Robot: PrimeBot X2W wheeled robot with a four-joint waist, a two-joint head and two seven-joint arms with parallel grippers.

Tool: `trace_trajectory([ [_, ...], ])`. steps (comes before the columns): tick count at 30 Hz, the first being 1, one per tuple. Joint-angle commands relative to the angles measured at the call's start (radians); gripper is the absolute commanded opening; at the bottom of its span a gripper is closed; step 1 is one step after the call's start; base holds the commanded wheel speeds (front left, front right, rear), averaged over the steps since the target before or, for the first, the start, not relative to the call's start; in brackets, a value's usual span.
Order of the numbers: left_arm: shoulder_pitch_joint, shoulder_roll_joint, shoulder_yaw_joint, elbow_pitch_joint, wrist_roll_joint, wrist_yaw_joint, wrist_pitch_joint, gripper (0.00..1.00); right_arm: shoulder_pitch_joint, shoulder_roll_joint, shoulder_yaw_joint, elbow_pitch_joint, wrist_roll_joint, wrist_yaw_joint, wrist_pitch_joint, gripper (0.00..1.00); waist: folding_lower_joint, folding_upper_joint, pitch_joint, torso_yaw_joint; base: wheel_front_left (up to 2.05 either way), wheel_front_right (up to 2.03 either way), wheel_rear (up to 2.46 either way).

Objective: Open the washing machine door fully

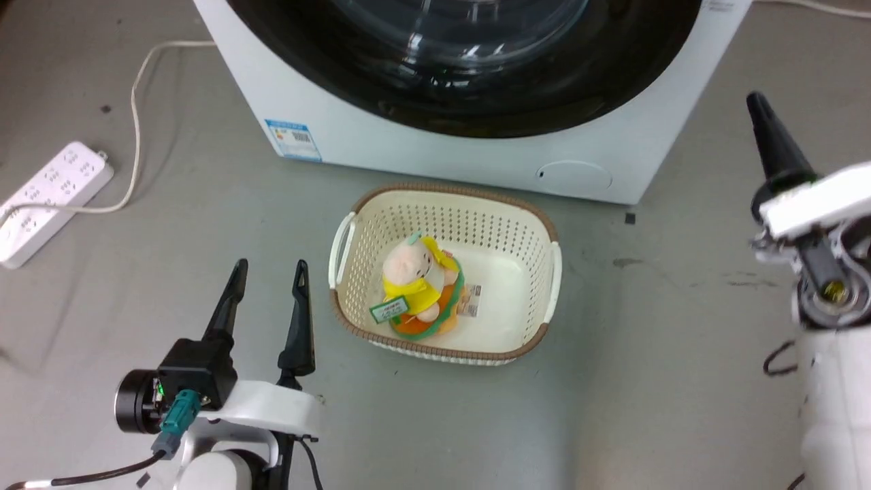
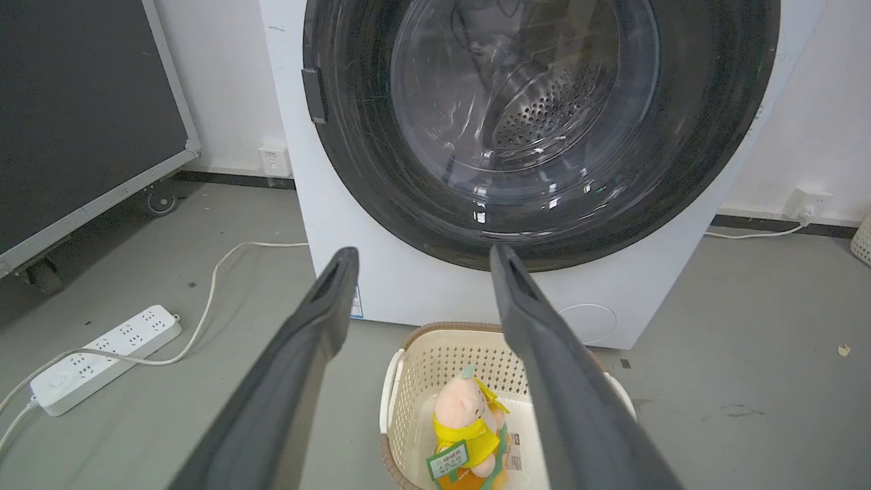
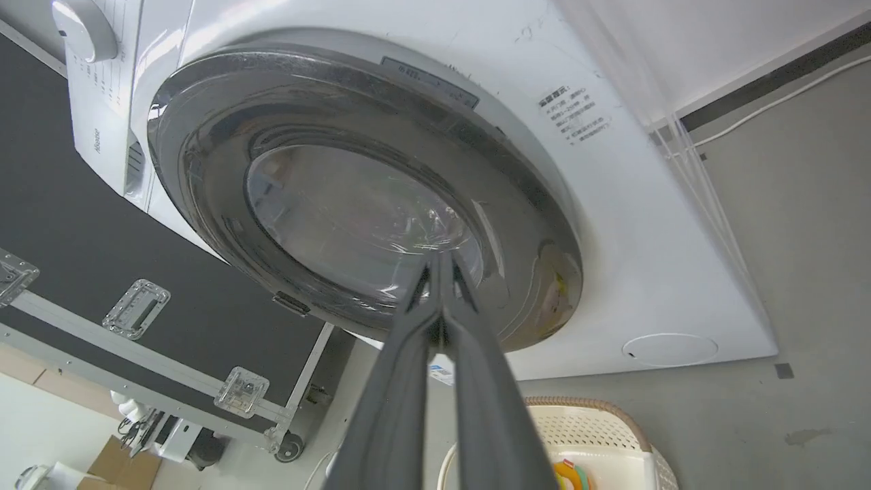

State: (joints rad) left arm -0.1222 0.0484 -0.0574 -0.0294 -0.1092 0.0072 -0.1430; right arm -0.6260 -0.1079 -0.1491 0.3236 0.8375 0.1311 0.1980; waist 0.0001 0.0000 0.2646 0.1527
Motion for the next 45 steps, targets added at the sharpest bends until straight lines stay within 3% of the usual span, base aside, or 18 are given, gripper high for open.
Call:
trace_trajectory([
  [1, -0.017, 0.001, -0.005, -0.007, -0.006, 0.006, -0.011, 1.0, -0.063, -0.018, -0.007, 0.042, 0.03, 0.0, 0.011, 0.0, -0.0001, 0.0, 0.023, 0.009, 0.0, 0.0, 0.0],
  [14, -0.051, 0.001, -0.014, -0.019, -0.028, 0.004, -0.036, 1.0, -0.348, -0.09, -0.013, 0.233, 0.08, 0.0, 0.03, 0.0, -0.0001, 0.0, 0.12, 0.047, 0.0, 0.0, 0.0],
  [24, -0.073, 0.001, -0.028, -0.024, -0.044, 0.002, -0.057, 1.0, -0.554, -0.116, -0.081, 0.386, 0.205, 0.0, 0.048, 0.0, -0.0001, 0.0, 0.187, 0.077, 0.0, 0.0, 0.0],
  [37, -0.098, 0.002, -0.054, -0.031, -0.071, 0.005, -0.084, 1.0, -0.849, -0.187, -0.075, 0.729, 0.28, 0.0, 0.18, 0.0, -0.0001, 0.0, 0.271, 0.12, 0.0, 0.0, 0.0],
  [45, -0.122, 0.002, -0.069, -0.025, -0.092, 0.014, -0.101, 1.0, -0.946, -0.203, -0.073, 0.867, 0.35, 0.0, 0.356, 0.0, -0.0001, 0.0, 0.295, 0.146, 0.0, 0.0, 0.0],
])
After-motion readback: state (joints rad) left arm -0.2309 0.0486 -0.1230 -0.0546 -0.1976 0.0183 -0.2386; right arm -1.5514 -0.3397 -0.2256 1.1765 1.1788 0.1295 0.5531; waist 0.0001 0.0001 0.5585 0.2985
